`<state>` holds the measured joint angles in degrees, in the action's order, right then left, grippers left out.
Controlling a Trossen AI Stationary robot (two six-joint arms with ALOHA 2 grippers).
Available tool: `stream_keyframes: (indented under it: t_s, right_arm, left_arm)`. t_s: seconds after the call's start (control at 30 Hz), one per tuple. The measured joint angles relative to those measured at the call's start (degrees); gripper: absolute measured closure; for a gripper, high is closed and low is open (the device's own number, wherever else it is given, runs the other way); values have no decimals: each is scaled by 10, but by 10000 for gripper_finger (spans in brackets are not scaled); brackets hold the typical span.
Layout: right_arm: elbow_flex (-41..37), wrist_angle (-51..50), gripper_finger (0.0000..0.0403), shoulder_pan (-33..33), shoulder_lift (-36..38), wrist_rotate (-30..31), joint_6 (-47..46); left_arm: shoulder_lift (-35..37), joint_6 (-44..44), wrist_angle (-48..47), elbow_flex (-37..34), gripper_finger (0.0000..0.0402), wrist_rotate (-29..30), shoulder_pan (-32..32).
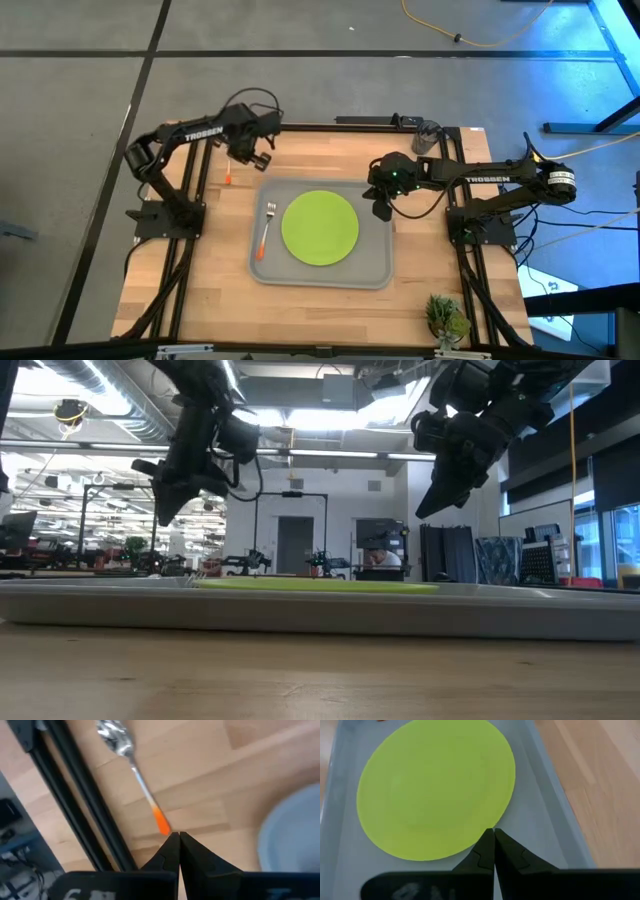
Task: Pick and place plate/cup/fork/spoon on tray
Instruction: Put the orange spoon on the gray serving tray to the right side of the orange fork
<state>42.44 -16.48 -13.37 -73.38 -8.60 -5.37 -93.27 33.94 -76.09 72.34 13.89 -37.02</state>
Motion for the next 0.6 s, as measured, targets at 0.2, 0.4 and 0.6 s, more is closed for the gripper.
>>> stream_keyframes:
  t_s: [0.2, 0.4, 0.6]
  right_arm:
    - [0, 5, 397, 0, 0, -19, 0]
    - [0, 5, 397, 0, 0, -29, -1]
    - [0, 6, 397, 0, 0, -26, -1]
  left_arm:
    - [0, -28, -22, 0, 392, 0, -47]
    - [0, -31, -24, 0, 360, -27, -91]
    - [0, -28, -13, 0, 338, -30, -129]
